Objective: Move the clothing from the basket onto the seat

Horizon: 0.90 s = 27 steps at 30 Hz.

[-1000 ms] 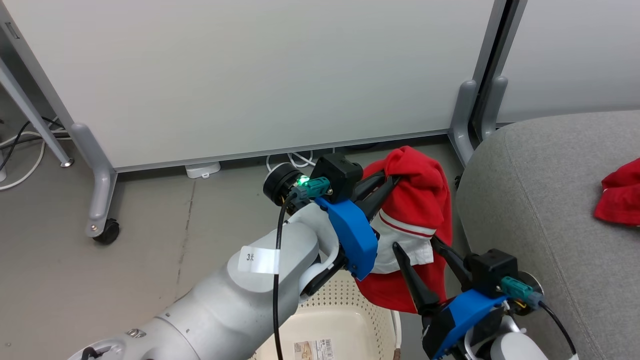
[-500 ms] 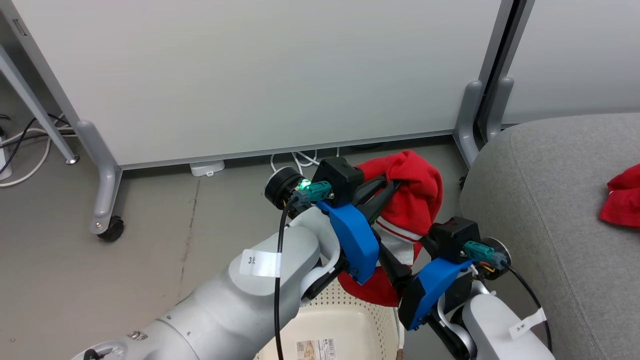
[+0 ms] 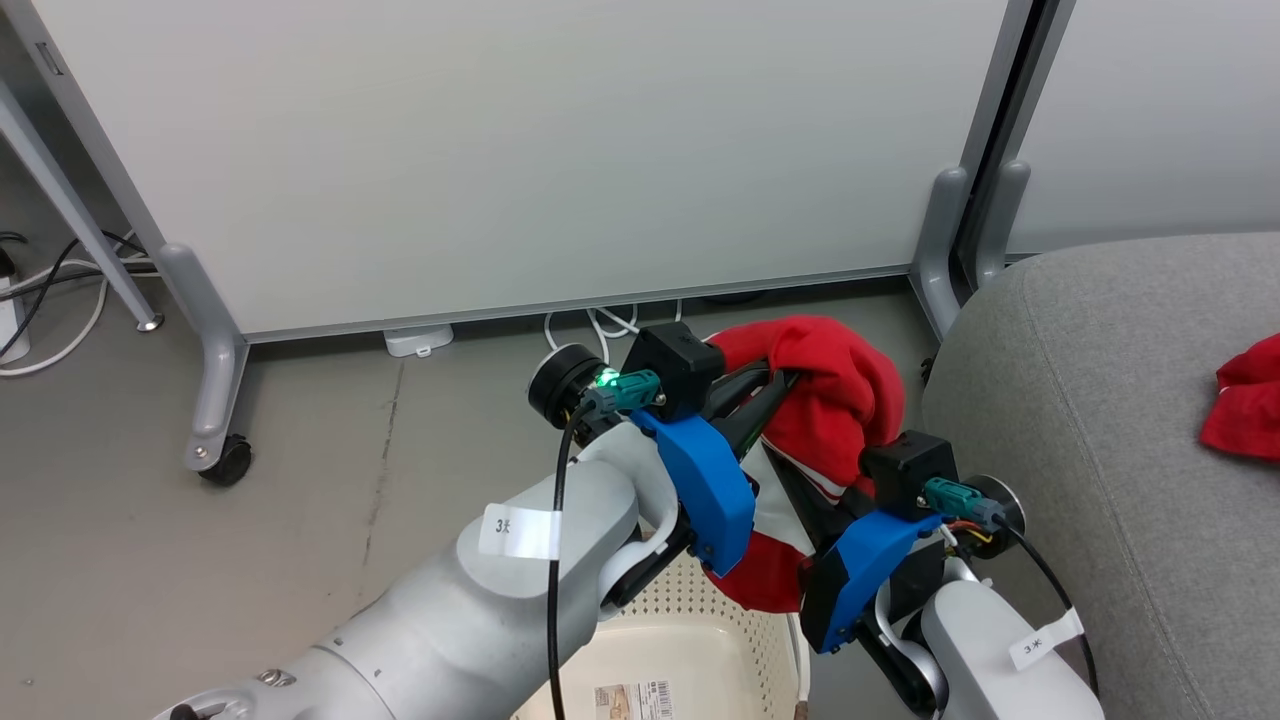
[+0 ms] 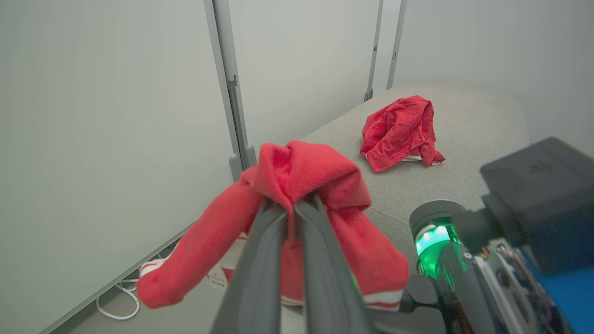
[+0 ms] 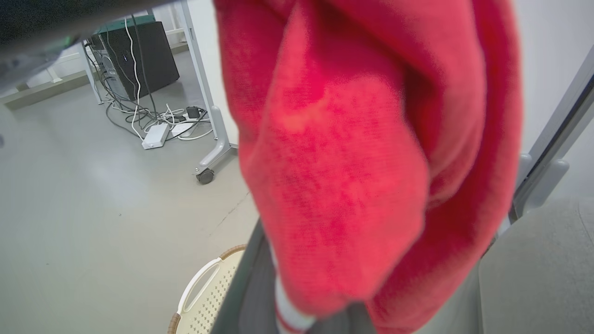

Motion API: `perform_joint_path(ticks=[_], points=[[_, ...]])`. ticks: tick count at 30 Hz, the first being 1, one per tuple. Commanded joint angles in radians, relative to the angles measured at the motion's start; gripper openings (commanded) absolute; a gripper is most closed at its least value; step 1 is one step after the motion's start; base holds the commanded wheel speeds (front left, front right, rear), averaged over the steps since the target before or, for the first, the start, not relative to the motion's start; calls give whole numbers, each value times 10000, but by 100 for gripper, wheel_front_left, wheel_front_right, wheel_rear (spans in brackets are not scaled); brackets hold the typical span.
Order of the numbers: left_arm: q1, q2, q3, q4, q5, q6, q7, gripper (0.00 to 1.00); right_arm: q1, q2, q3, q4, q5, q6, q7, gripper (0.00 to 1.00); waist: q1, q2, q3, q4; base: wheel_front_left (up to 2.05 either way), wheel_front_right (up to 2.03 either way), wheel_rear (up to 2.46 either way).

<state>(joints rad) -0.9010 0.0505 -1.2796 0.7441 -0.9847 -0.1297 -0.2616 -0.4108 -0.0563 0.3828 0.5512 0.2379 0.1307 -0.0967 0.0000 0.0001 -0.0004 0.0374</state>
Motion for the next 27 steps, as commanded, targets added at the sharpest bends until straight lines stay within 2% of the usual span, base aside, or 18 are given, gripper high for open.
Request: perform_joint_path(ticks=[1, 25, 26, 27], points=[[115, -2, -30, 39, -46, -12, -51, 0, -135, 30, 8, 73, -39, 3, -78, 0, 0, -1, -6, -24, 0, 0, 0], [188, -1, -36, 264, -145, -12, -51, 0, -57, 57, -77, 220, -23, 1, -186, 0, 0, -1, 64, -221, 0, 0, 0], [198, -1, -15, 283, -156, -12, -51, 15, -56, 58, -82, 217, -15, 1, -191, 0, 0, -1, 72, -226, 0, 0, 0], [219, 0, 45, 328, -169, -12, -51, 47, -51, 59, -90, 209, -15, 1, -199, 0, 0, -1, 78, -229, 0, 0, 0]])
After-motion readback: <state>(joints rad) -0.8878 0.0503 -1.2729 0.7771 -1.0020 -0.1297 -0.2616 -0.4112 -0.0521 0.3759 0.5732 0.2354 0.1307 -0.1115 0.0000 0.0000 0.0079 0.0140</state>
